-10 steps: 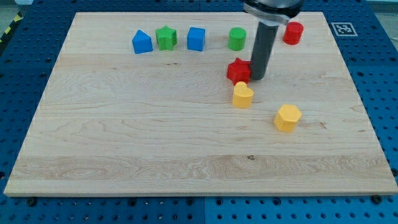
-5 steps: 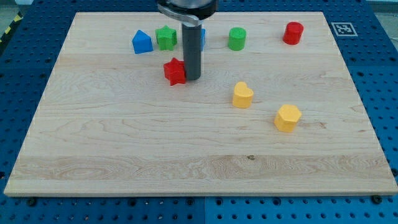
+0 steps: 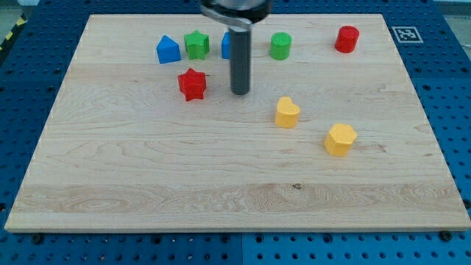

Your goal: Push the red star to the vertical bottom of the green star

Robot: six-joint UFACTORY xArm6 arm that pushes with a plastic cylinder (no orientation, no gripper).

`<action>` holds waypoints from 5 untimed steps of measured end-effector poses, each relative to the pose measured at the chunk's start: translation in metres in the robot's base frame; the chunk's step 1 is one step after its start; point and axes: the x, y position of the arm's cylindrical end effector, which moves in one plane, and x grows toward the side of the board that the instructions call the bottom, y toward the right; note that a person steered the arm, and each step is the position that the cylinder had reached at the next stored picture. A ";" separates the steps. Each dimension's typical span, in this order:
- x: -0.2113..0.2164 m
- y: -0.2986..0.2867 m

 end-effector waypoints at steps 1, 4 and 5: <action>0.000 0.047; 0.051 0.107; 0.067 0.107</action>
